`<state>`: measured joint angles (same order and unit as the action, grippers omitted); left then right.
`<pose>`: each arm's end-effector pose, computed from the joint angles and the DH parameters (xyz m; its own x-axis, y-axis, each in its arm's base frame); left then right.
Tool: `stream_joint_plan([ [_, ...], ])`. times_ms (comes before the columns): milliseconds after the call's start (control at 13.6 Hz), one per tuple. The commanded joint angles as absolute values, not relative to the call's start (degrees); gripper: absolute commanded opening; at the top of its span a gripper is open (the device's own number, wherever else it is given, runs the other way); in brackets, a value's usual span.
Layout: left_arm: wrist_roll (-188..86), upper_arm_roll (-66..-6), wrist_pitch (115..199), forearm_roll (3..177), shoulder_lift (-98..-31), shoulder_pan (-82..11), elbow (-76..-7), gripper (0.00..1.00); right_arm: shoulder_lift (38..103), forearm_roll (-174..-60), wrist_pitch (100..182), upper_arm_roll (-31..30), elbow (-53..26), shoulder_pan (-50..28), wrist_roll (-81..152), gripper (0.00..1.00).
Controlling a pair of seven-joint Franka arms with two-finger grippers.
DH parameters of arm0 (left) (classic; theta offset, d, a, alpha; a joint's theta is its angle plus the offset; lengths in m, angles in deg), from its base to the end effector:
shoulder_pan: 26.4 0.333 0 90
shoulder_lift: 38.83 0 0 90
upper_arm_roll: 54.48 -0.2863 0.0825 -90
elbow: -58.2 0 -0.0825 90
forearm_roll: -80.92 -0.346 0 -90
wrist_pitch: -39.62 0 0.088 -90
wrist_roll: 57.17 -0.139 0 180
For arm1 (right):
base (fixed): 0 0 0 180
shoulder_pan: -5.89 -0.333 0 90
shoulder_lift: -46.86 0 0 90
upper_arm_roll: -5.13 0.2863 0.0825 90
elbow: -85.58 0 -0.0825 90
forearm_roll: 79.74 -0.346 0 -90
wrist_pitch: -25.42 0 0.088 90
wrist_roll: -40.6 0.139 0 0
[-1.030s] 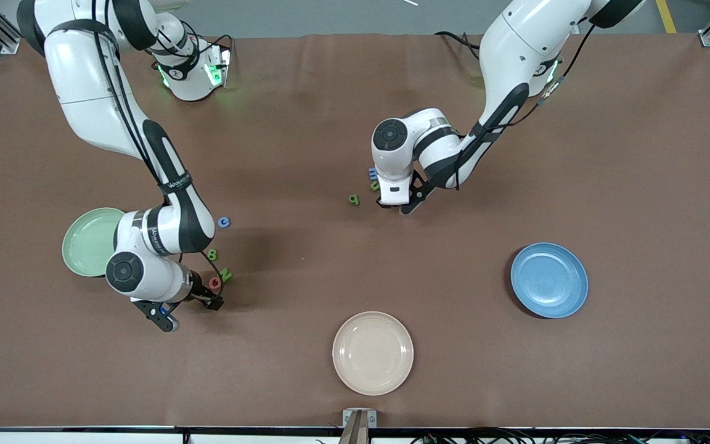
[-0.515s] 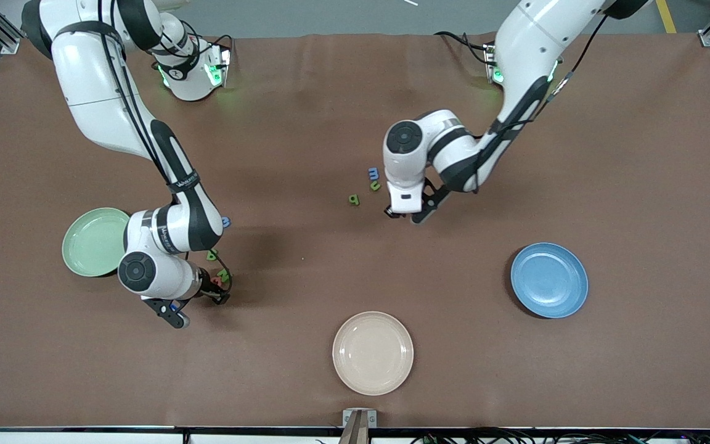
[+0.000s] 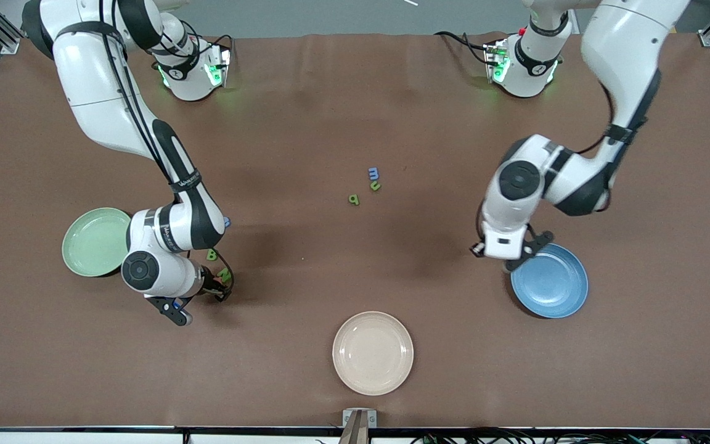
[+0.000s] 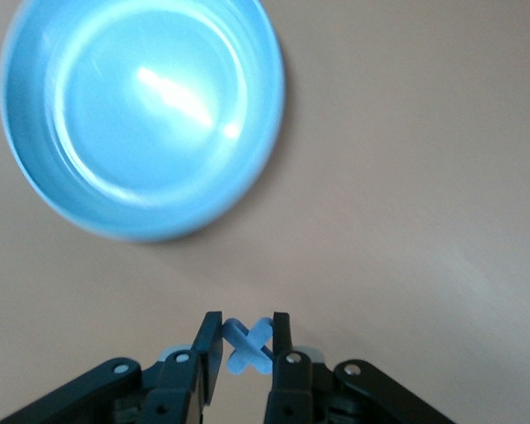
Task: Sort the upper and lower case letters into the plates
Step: 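Place the Q on the green plate while the left gripper drops x on blue plate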
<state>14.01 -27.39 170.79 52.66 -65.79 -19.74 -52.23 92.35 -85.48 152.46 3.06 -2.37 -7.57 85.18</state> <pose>0.5524 -0.1766 0.2318 0.8276 0.5478 0.1223 0.5593 -0.8233 -0.0966 0.6279 0.1346 0.1493 0.7986 -0.5912 -0.1126 -0.5903 -0.8059 0.0450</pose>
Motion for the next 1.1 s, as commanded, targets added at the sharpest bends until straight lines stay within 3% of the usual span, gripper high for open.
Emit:
stream_joint_plan([
  [0, 8.24, -26.97, 170.49, 51.12, -67.91, -15.95, -50.09, 0.0, 91.77, -85.1, 152.34, 3.11, -4.77, -7.3, 85.51, 0.31],
  [294, -3.98, -27.15, 171.37, 50.43, -73.26, -8.92, -46.49, 0.03, 90.99, -84.49, 152.51, 2.94, -3.63, -6.77, 82.72, 0.23],
  [368, -5.56, -27.15, 171.63, 48.77, -74.85, -7.51, -45.35, 0.1, 90.37, -84.4, 152.25, 2.68, -3.28, -6.59, 81.22, 0.23],
  [442, -6.45, -27.15, 171.64, 47.1, -76.08, -6.89, -44.56, 0.29, 89.24, -84.23, 150.68, 2.06, -3.1, -5.72, 79.81, 0.23],
  [515, -6.37, -27.15, 171.81, 46.47, -76.44, -6.88, -44.37, 0.66, 88.09, -84.05, 147.88, 1.36, -2.49, -5.19, 76.49, 0.23],
  [589, -5.68, -27.06, 171.99, 46.55, -76.36, -6.54, -44.63, 0.91, 86.34, -83.96, 144.98, 0.49, -2.57, -4.49, 72.63, 0.23],
  [662, -5.41, -26.97, 171.81, 47.16, -75.58, -6.53, -45.07, 0.99, 84.24, -83.96, 142.26, -0.13, -2.92, -3.26, 67.89, 0.23],
  [810, -3.4, -25.93, 171.28, 47.43, -73.12, -7.14, -47.35, 0.99, 78.45, -83.96, 139.6, -0.23, -7.11, -0.28, 60.5, 0.23],
  [1030, 4.49, -17.08, 167.09, 47.43, -71.61, -7.41, -48.68, 0.99, 69.48, -83.96, 140.38, -0.23, -16.78, 4.55, 50.14, 0.23],
])
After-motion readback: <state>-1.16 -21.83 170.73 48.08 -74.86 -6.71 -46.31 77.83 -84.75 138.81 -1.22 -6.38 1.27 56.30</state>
